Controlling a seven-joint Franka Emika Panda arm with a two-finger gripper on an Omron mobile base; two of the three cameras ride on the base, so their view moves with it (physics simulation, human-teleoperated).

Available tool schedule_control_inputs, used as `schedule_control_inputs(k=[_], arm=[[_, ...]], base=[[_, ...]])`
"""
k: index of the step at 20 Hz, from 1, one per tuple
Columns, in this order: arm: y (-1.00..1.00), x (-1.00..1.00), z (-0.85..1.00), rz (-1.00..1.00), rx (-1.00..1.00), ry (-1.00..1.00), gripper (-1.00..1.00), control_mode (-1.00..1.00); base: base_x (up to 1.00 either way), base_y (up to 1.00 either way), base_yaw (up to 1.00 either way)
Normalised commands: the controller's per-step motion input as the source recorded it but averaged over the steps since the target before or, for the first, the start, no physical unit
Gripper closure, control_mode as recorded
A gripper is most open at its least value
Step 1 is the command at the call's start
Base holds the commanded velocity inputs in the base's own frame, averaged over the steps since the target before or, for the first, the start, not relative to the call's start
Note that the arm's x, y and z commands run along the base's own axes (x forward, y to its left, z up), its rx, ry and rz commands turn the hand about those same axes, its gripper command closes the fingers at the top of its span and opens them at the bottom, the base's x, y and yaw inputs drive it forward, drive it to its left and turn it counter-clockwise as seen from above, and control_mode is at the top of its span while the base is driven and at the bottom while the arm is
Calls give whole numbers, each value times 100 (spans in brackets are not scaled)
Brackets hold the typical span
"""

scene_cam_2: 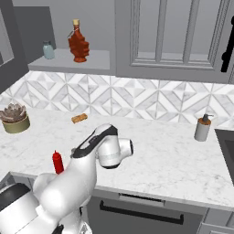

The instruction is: Put the shaker and condiment bottle from the counter next to their counterparts in the cabinet.

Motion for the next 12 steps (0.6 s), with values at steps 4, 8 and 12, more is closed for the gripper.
schedule_control_inputs(k=[4,8,12], arm=[[9,16,-9,3,0,0,-100,-100],[29,32,-29,9,0,0,-100,-100],[20,29,-15,5,0,0,-100,-100]], base=[[0,0,0],[0,0,0],[0,0,0]])
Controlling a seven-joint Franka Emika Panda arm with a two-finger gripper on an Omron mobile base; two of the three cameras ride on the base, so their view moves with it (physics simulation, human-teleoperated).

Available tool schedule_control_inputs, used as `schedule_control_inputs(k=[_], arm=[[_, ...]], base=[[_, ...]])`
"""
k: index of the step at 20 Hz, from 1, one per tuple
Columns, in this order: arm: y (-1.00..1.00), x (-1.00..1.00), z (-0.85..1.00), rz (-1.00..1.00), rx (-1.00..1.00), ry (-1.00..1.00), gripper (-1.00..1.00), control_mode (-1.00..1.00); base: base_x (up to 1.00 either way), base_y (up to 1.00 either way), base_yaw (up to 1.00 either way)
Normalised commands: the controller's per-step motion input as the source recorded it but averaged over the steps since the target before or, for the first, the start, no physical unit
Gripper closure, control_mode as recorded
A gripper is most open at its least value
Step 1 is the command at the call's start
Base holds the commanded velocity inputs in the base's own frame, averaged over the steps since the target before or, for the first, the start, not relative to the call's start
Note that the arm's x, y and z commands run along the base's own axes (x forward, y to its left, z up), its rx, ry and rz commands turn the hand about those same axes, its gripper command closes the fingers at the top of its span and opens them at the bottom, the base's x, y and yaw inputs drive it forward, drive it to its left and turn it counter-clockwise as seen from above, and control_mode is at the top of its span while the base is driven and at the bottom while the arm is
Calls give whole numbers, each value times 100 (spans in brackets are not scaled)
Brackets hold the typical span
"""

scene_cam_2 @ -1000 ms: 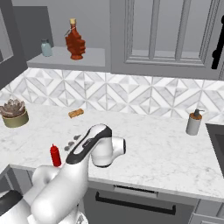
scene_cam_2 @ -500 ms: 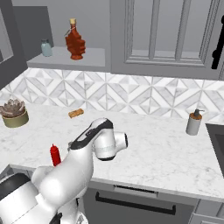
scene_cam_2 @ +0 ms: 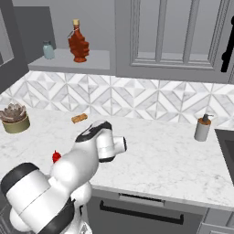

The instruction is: Put the shaker and condiment bottle from the counter next to their counterparts in the cabinet.

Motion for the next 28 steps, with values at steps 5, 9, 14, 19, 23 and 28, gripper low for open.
schedule_control_inputs(k=[5,9,14,19,23,28], arm=[[0,31,0,0,0,0,-100,-100],[0,34,-5,0,0,0,-100,-100],[0,19,-36,3,0,0,-100,-100],[0,0,-17,4,0,0,-100,-100],[0,0,-9,3,0,0,-100,-100],[0,0,-14,3,0,0,-100,-100]], base=[[0,0,0],[0,0,0],[0,0,0],[0,0,0],[0,0,0],[0,0,0]])
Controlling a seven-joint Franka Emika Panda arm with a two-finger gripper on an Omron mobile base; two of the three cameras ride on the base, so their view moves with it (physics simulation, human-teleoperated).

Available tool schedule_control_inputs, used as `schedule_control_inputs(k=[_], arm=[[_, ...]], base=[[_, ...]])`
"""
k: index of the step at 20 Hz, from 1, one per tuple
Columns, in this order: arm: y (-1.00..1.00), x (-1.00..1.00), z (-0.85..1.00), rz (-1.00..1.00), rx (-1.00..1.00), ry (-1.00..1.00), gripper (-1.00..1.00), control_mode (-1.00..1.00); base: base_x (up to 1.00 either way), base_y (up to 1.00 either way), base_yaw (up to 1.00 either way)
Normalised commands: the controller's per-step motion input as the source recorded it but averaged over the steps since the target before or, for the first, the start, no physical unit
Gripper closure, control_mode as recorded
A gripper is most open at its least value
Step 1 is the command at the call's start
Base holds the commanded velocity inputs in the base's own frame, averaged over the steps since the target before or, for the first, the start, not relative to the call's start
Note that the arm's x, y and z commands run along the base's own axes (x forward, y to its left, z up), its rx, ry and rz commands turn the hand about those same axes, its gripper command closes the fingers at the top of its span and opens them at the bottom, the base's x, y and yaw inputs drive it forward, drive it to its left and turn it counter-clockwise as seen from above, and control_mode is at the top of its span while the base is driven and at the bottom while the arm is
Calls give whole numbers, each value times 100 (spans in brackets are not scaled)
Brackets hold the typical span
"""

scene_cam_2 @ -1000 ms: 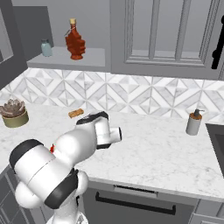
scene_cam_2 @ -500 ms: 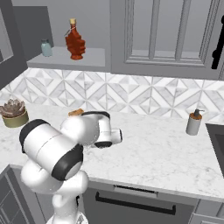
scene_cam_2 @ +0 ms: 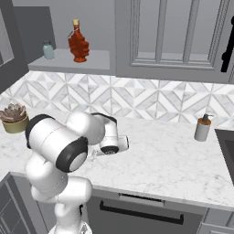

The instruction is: Put the shaker and condiment bottle from the counter next to their counterparts in the cabinet.

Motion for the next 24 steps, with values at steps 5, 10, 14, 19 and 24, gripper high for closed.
schedule_control_inputs(k=[5,10,14,19,24], arm=[[4,0,-13,2,0,0,-100,-100],[11,0,-2,1,0,0,-100,-100],[15,-4,0,0,0,0,-100,-100],[15,-10,-11,0,0,1,-100,-100],[12,-5,-20,0,0,3,100,-100]], base=[[0,0,0],[0,0,0],[0,0,0],[0,0,0],[0,0,0]])
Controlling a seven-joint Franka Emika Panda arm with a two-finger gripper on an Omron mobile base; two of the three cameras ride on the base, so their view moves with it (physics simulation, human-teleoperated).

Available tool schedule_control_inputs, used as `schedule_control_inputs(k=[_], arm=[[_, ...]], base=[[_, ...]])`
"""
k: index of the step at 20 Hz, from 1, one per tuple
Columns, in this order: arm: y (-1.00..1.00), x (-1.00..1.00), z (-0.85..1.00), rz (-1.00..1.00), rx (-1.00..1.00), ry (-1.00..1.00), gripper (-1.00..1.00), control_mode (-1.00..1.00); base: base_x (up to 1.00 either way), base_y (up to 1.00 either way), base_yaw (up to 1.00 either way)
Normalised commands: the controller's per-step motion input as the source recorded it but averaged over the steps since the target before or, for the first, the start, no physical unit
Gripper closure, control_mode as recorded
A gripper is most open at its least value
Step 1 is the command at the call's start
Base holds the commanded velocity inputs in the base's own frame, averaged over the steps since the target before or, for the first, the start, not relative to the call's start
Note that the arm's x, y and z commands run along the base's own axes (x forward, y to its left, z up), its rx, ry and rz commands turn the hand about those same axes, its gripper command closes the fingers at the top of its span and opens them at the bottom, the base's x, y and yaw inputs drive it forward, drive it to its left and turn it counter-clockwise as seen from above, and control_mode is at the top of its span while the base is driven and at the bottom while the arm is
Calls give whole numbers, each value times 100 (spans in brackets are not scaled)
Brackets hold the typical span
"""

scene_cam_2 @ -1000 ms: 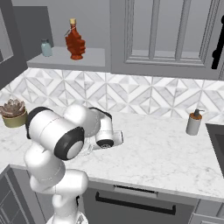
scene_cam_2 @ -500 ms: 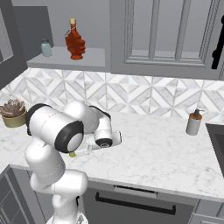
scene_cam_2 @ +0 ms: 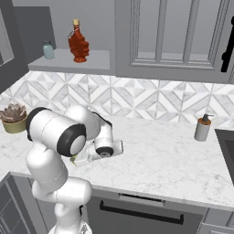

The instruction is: Put the shaker and condiment bottle from the counter next to their counterparts in the cabinet.

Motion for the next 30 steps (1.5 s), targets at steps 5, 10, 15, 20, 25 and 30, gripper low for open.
schedule_control_inputs(k=[5,10,15,20,25,30], arm=[[0,-1,-1,0,0,0,100,-100],[4,0,63,0,0,2,100,-100],[18,0,100,-1,0,1,100,-100],[7,0,100,-5,0,1,100,-100],[5,0,100,-6,0,1,100,-100],[8,0,100,-8,1,1,100,-100]], base=[[0,0,0],[0,0,0],[0,0,0],[0,0,0],[0,0,0],[0,0,0]])
